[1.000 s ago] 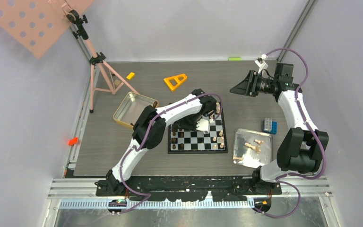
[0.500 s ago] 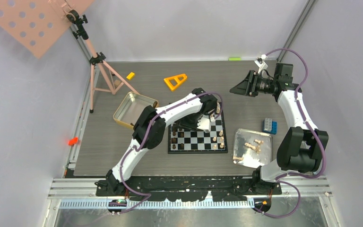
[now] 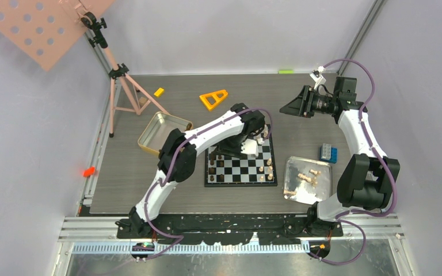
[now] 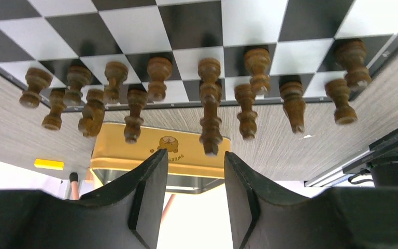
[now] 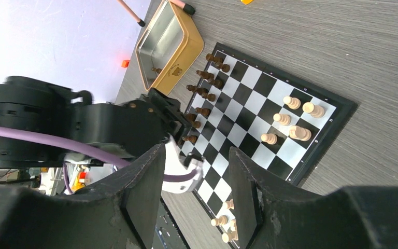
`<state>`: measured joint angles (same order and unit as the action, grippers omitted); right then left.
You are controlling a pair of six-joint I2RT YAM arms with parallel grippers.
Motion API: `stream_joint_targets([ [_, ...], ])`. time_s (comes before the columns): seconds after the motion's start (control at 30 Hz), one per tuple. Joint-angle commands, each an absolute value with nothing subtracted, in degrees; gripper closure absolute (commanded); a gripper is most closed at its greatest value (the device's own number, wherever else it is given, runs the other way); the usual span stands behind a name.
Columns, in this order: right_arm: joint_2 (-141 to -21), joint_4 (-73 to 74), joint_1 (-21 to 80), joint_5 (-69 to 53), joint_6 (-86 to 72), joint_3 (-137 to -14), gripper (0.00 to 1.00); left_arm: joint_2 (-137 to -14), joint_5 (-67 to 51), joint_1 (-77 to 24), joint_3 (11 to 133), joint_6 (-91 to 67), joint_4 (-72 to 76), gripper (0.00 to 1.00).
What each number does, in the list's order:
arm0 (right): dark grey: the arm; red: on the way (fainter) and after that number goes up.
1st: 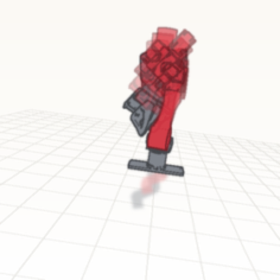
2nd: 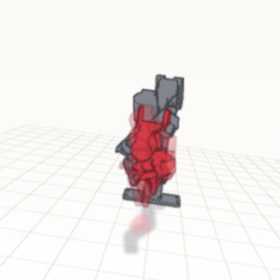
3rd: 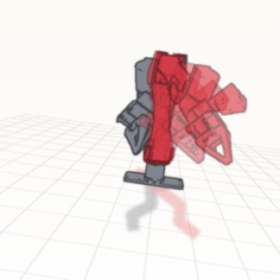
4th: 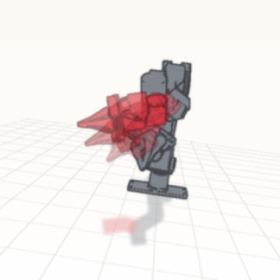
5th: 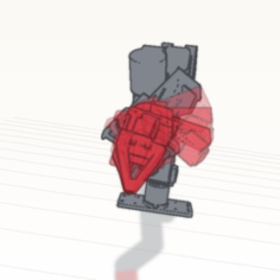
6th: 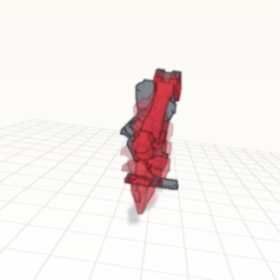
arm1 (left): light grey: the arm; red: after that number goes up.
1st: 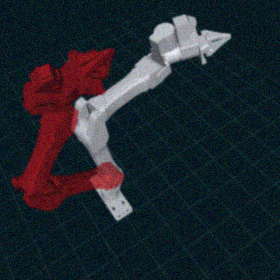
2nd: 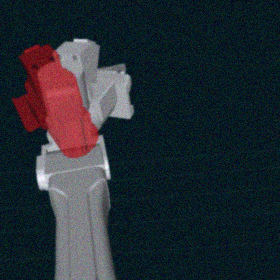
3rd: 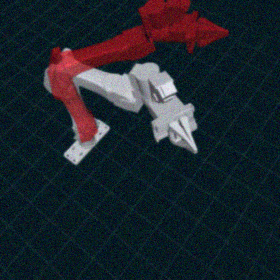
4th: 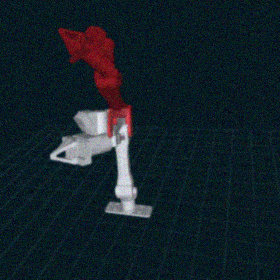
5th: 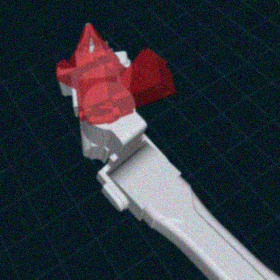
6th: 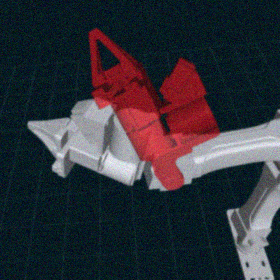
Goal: Set up the chess pieces on the board
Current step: Place the chess piece on the chessboard, then adjust the storage box at the center of the board.
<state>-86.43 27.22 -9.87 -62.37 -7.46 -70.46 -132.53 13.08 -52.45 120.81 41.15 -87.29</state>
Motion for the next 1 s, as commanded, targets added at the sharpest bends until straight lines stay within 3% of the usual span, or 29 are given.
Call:
stream_joint_targets([
  [0.0,-86.7,25.4,-10.1,-63.7,-7.4,-70.8,0.46,-125.2,9.9,-52.1,119.9,41.3,-88.5,0.53],
  [0.33,-86.7,25.3,-10.1,-63.3,-7.5,-70.8,0.46,-116.7,1.9,-40.4,116.3,36.5,-84.7,0.49],
  [0.63,-87.1,25.1,-10.1,-62.6,-7.7,-70.6,0.46,-107.4,-2.0,-20.3,101.3,29.1,-65.4,0.42],
  [0.73,-87.9,25.0,-10.1,-62.5,-7.8,-70.7,0.46,-107.6,-4.9,-15.2,98.9,27.1,-62.1,0.37],
  [0.97,-88.7,25.4,-10.1,-61.9,-7.4,-70.8,0.46,-111.5,-15.1,-10.4,96.1,25.1,-66.0,0.41],
])
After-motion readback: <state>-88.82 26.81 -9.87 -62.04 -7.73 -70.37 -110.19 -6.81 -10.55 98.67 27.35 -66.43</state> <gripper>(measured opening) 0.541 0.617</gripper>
